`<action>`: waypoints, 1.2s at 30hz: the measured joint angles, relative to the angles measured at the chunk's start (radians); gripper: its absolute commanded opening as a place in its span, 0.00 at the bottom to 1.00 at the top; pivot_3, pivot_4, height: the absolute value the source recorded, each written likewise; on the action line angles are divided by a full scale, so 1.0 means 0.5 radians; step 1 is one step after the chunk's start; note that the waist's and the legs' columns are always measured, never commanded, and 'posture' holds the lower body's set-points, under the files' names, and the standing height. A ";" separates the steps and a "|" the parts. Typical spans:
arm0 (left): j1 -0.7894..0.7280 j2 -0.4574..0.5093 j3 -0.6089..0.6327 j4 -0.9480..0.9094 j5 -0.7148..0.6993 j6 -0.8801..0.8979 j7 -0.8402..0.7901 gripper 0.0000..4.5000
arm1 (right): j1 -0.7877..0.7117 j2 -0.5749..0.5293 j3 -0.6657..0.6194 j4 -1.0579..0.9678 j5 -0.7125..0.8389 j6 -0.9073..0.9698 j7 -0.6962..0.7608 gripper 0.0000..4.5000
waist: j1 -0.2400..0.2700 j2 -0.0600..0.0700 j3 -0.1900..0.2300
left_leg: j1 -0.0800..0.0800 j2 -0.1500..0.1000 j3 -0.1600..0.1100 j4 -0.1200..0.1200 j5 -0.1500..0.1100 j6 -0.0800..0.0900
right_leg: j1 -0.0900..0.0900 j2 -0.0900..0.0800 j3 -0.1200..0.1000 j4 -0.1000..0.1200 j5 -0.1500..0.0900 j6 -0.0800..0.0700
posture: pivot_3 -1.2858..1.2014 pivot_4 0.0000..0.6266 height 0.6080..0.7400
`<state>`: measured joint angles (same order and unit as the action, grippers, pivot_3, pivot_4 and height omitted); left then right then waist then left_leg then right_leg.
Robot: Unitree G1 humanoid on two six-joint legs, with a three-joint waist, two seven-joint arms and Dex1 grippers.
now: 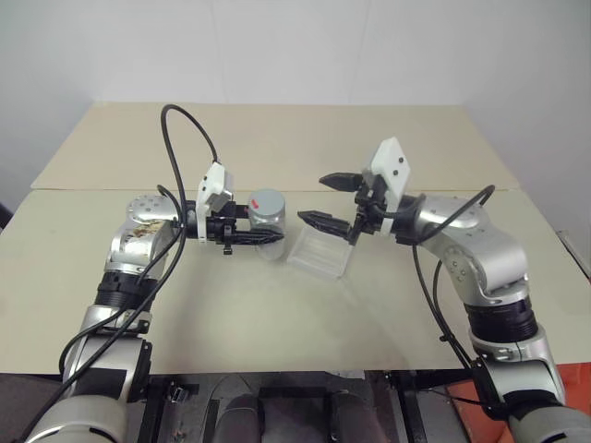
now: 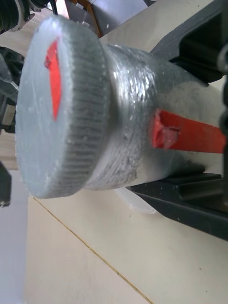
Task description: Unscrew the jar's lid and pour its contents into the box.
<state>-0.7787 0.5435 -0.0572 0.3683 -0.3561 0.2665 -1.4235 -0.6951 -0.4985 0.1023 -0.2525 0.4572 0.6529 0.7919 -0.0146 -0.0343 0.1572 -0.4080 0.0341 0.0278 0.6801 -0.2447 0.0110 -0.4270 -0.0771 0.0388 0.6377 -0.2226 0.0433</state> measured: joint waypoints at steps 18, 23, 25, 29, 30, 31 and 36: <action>-0.015 -0.048 -0.010 0.032 0.004 -0.016 -0.001 0.43 | -0.288 0.194 0.184 -0.010 0.011 0.172 -0.077 0.99 | -0.001 0.000 0.000 | 0.000 0.000 0.000 0.000 0.000 0.000 | 0.000 0.000 0.000 0.000 0.000 0.000 | 0.52 0.24 1.00; -0.015 -0.047 -0.010 0.032 0.004 -0.016 -0.003 0.43 | -0.321 0.216 0.220 0.051 -0.025 0.232 -0.102 0.99 | -0.001 0.000 0.000 | 0.000 0.000 0.000 0.000 0.000 0.000 | 0.000 0.000 0.000 0.000 0.000 0.000 | 0.52 0.24 1.00; -0.015 -0.046 -0.010 0.032 0.004 -0.016 -0.004 0.43 | -0.329 0.226 0.244 0.067 -0.041 0.238 -0.104 0.99 | -0.002 0.000 0.000 | 0.000 0.000 0.000 0.000 0.000 0.000 | 0.000 0.000 0.000 0.001 0.000 0.000 | 0.52 0.24 1.00; -0.015 -0.046 -0.010 0.032 0.005 -0.017 -0.004 0.43 | -0.369 0.235 0.246 0.086 -0.050 0.242 -0.104 0.99 | -0.002 0.000 0.000 | 0.000 0.000 0.000 0.000 0.000 0.000 | 0.000 0.000 0.000 0.000 0.000 0.000 | 0.52 0.24 1.00; -0.015 -0.046 -0.010 0.032 0.005 -0.017 -0.004 0.43 | -0.377 0.235 0.246 0.089 -0.051 0.242 -0.104 0.99 | -0.002 0.000 0.000 | 0.000 0.000 0.000 0.000 0.000 0.000 | 0.000 0.000 0.000 0.000 0.000 0.000 | 0.52 0.24 1.00; -0.015 -0.046 -0.010 0.032 0.005 -0.017 -0.004 0.43 | -0.379 0.235 0.246 0.090 -0.054 0.243 -0.103 0.99 | -0.002 0.000 0.000 | 0.000 0.000 0.000 0.000 0.000 0.000 | 0.000 0.000 0.000 0.000 0.000 0.000 | 0.52 0.24 1.00; -0.015 -0.046 -0.010 0.032 0.006 -0.017 -0.004 0.43 | -0.379 0.235 0.251 0.094 -0.069 0.250 -0.087 0.99 | -0.002 0.000 0.000 | 0.000 0.000 0.000 0.000 0.000 0.000 | 0.000 0.000 0.000 0.000 0.000 0.000 | 0.52 0.24 1.00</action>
<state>-0.7862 0.5206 -0.0623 0.3842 -0.3533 0.2581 -1.4254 -0.8845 -0.3809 0.2278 -0.2057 0.4229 0.7779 0.7485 -0.0155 -0.0342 0.1571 -0.4079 0.0341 0.0277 0.6801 -0.2447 0.0110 -0.4271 -0.0771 0.0387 0.6379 -0.2226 0.0433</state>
